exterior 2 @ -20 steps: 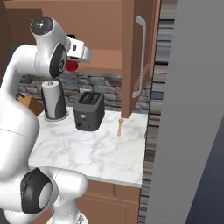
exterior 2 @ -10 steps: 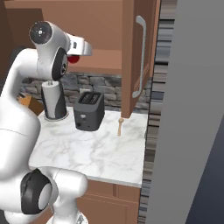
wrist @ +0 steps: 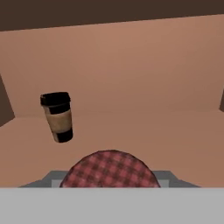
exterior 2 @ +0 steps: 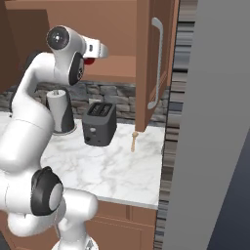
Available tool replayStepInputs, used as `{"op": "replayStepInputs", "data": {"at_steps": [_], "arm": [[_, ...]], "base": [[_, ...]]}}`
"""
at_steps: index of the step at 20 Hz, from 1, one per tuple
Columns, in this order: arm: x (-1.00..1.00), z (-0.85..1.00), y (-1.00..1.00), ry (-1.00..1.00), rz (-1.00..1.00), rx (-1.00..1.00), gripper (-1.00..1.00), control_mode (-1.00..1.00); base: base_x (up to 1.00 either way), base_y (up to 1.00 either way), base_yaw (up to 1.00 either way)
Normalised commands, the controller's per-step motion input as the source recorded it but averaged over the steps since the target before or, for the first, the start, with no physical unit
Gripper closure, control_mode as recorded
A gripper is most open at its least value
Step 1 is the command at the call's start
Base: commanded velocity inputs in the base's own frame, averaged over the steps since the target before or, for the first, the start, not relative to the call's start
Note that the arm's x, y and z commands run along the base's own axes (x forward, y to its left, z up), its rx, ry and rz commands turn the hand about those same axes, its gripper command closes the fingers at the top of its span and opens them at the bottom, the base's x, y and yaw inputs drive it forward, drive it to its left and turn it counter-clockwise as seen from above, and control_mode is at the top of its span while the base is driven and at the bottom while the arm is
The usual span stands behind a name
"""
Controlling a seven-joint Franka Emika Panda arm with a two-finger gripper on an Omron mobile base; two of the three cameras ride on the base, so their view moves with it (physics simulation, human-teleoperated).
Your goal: Pick the jam and jam from the counter and place them in the cabinets closest to them.
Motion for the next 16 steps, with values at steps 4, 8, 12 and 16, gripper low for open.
{"op": "replayStepInputs", "data": {"at_steps": [4,8,12,16], "arm": [[0.61,0.08,0.0,0.05,0.0,-0.01,1.0,-1.0],[0.6,-0.03,0.0,0.13,0.0,-0.07,1.0,-1.0],[0.62,-0.08,0.0,0.12,0.0,-0.04,1.0,-1.0],[0.67,-0.11,0.0,0.06,0.0,-0.01,1.0,-1.0]], "base": [[0.0,0.0,0.0],[0.0,0.0,0.0],[0.0,0.0,0.0],[0.0,0.0,0.0]]}}
